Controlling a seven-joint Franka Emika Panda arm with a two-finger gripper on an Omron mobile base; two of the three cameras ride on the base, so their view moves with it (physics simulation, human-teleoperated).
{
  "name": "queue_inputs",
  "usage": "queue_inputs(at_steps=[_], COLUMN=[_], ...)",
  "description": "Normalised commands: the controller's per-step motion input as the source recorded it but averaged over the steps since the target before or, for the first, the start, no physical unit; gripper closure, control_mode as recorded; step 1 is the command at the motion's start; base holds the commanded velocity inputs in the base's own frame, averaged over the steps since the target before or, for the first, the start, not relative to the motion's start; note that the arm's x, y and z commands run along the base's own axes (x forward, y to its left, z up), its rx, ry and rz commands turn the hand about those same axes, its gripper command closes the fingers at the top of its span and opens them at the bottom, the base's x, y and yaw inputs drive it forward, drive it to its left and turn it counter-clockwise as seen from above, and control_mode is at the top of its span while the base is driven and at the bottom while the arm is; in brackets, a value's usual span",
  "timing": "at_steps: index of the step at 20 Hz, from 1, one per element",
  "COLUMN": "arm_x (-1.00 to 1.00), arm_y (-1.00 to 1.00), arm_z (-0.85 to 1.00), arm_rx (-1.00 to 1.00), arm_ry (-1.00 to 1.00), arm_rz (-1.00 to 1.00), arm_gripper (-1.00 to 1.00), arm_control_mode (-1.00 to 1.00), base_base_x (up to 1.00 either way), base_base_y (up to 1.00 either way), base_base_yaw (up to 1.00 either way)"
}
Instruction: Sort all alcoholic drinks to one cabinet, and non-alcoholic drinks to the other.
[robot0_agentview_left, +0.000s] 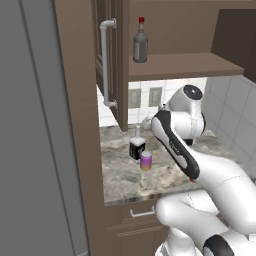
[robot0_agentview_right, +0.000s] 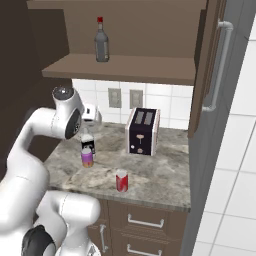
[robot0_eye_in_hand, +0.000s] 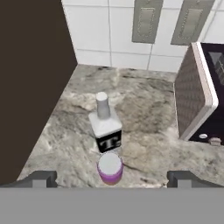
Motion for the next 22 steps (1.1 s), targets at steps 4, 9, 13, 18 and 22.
queue_inputs(at_steps=[4, 9, 13, 18, 22], arm_x=[0.59, 0.62, 0.48, 0.33, 0.13], arm_y=[0.04, 0.21, 0.23, 0.09, 0.02], arm_z=[-0.75, -0.49, -0.41, -0.37, -0.33], arm_rx=[0.01, 0.0, 0.0, 0.0, 0.0], arm_ry=[0.09, 0.09, 0.06, 0.02, 0.0], arm_rz=[0.18, 0.09, 0.05, 0.03, 0.02], arm_gripper=[-1.0, -1.0, -1.0, -1.0, -1.0], arm_control_mode=[-1.0, -1.0, -1.0, -1.0, -1.0], base_base_x=[0.0, 0.0, 0.0, 0.0, 0.0], base_base_y=[0.0, 0.0, 0.0, 0.0, 0.0], base_base_yaw=[0.0, 0.0, 0.0, 0.0, 0.0])
